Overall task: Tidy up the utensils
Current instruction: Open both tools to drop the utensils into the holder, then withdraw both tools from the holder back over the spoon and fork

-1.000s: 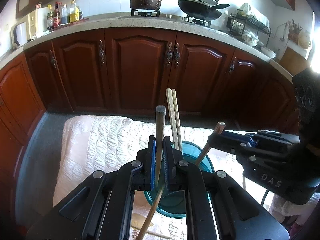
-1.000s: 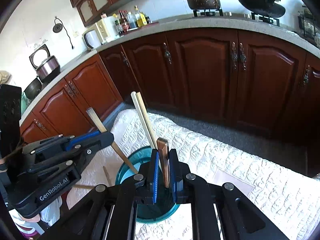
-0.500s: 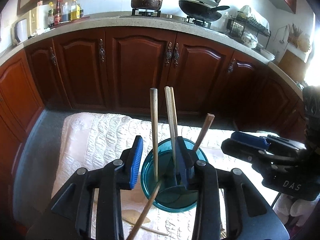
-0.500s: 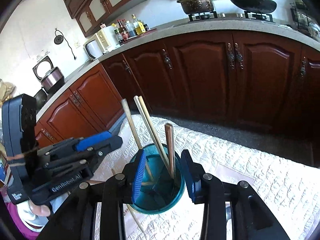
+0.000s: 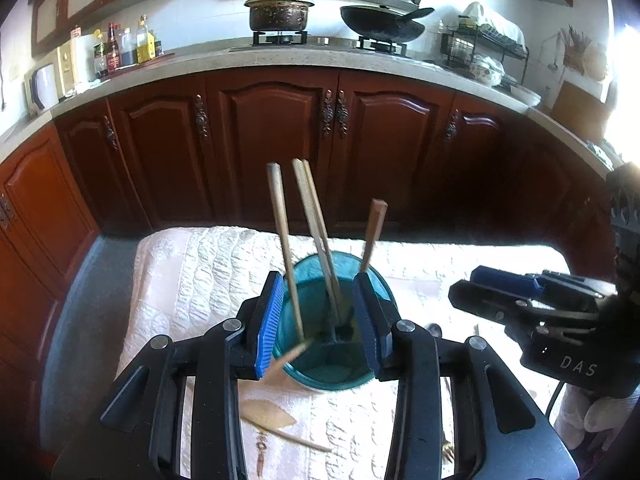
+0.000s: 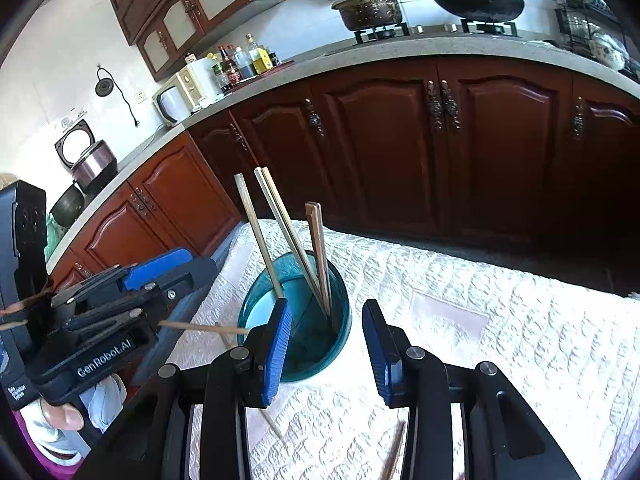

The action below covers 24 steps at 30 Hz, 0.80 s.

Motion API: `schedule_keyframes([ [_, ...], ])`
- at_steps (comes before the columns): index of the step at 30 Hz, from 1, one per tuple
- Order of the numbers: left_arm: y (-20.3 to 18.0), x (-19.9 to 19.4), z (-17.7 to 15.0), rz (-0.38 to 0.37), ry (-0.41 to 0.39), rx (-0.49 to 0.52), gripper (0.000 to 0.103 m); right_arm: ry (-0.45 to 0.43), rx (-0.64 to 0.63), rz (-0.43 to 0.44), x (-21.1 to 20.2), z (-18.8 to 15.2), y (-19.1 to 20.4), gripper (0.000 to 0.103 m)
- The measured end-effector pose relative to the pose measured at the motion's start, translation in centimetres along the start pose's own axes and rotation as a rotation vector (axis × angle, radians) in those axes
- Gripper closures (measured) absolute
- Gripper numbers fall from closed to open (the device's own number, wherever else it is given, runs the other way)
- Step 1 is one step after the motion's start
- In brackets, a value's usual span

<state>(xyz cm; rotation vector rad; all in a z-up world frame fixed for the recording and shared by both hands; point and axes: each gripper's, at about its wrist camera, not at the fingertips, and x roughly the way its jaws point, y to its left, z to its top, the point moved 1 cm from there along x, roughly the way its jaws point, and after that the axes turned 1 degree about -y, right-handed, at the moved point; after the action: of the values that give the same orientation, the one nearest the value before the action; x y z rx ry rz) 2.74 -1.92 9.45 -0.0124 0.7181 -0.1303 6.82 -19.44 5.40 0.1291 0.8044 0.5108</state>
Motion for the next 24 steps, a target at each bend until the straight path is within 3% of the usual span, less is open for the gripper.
schedule_keyframes([
  [10, -3.2, -1.7, -2.3, -0.033, -0.002, 0.047, 0.063, -0.005, 0.007, -0.060, -3.3, -2.8, -0.9, 0.066],
  [24, -7.1, -1.4, -5.5, -0.084, 0.077, 0.094, 0.061, 0.037, 0.022, -0.115, -5.7, -7.0, -2.4, 0.063],
])
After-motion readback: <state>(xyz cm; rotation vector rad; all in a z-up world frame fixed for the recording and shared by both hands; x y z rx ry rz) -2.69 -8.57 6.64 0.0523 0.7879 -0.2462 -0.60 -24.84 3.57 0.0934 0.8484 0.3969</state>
